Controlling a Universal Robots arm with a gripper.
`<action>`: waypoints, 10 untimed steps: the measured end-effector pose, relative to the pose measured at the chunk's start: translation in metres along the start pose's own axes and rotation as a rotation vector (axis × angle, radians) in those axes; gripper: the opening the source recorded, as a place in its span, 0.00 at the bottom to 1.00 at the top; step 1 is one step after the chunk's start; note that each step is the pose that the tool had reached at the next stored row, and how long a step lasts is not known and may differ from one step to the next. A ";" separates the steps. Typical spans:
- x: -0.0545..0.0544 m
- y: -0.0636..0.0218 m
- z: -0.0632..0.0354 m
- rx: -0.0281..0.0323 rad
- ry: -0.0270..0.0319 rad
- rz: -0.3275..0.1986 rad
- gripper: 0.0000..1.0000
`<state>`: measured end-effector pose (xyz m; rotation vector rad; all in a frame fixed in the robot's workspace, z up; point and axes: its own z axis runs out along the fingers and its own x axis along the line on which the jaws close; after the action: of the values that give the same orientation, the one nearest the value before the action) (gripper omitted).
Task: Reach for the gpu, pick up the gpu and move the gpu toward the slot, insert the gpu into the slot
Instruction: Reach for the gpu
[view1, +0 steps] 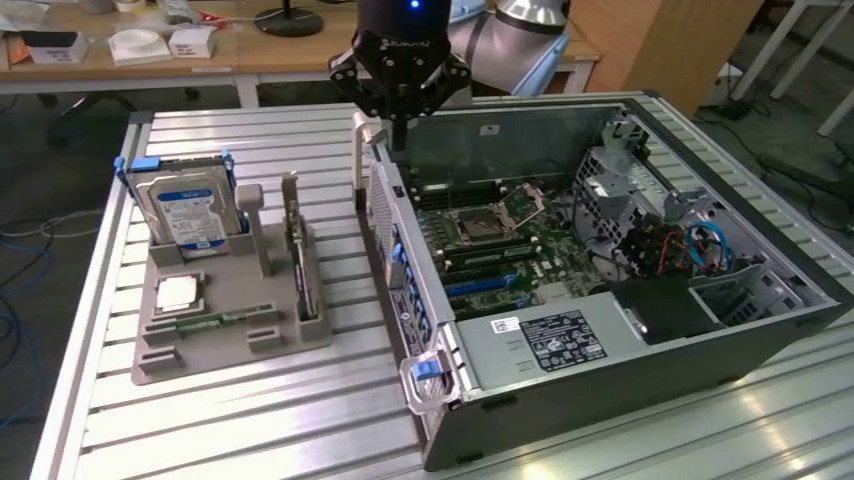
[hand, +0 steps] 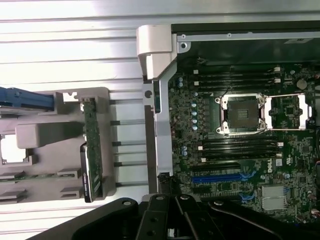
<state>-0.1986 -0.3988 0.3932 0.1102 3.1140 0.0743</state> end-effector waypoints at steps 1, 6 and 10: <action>0.002 -0.0001 0.0000 -0.0001 0.0000 0.000 0.10; 0.012 -0.0009 -0.0002 -0.0001 0.0000 0.000 0.10; 0.020 -0.0014 -0.0003 -0.0003 0.0000 0.000 0.10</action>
<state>-0.2191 -0.3988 0.3930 0.1098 3.1140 0.0747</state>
